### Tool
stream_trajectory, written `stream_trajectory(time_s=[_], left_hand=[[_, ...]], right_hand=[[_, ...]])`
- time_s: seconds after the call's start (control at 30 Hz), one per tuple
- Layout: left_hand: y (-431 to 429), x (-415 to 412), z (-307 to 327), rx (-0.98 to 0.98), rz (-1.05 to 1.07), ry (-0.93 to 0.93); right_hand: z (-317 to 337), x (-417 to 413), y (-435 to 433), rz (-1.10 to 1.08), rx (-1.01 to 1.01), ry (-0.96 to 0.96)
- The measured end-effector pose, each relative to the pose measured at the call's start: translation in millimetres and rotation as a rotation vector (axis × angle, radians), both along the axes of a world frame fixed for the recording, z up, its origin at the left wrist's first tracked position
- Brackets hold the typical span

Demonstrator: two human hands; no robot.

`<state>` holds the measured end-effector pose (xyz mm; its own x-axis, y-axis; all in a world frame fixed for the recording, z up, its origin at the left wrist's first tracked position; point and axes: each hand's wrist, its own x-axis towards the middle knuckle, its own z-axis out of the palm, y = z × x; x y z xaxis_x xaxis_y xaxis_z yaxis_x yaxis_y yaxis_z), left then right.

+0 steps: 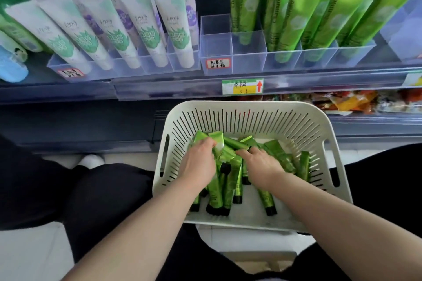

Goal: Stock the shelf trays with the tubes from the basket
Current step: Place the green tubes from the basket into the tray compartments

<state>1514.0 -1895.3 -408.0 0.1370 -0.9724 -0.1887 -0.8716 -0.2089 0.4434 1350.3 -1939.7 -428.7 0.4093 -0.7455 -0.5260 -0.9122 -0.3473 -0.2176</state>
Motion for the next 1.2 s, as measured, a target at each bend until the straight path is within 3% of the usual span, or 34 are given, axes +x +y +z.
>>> stream_trajectory(time_s=[0.13,0.3,0.63,0.77,0.9,1.07,1.2], left_hand=[[-8.7,6.9,-1.1,-0.002,-0.01,-0.016],[-11.2,10.4,-3.5,0.038,0.023,-0.033],[-2.5,7.5,-10.0,0.299,-0.086,-0.173],[-2.4,7.1,-9.1,0.284,-0.067,-0.208],[0.0,6.7,-9.5,0.27,-0.082,-0.212],[-2.1,10.7,-10.0,0.257,-0.069,-0.239],[-2.5,9.5,-8.1,0.272,-0.101,-0.183]], right_hand=[[-18.3,12.4,-1.6,-0.004,0.12,0.002],[-26.7,13.0,0.4,-0.153,0.094,-0.15],[-17.0,-4.3,-1.7,-0.277,0.038,-0.184],[-15.8,0.9,-6.5,-0.237,-0.01,-0.107],[-22.4,9.5,-4.5,-0.257,0.075,-0.023],[-21.2,5.0,-6.0,-0.377,0.189,-0.163],[-9.2,-2.1,-2.5,-0.321,0.226,-0.223]])
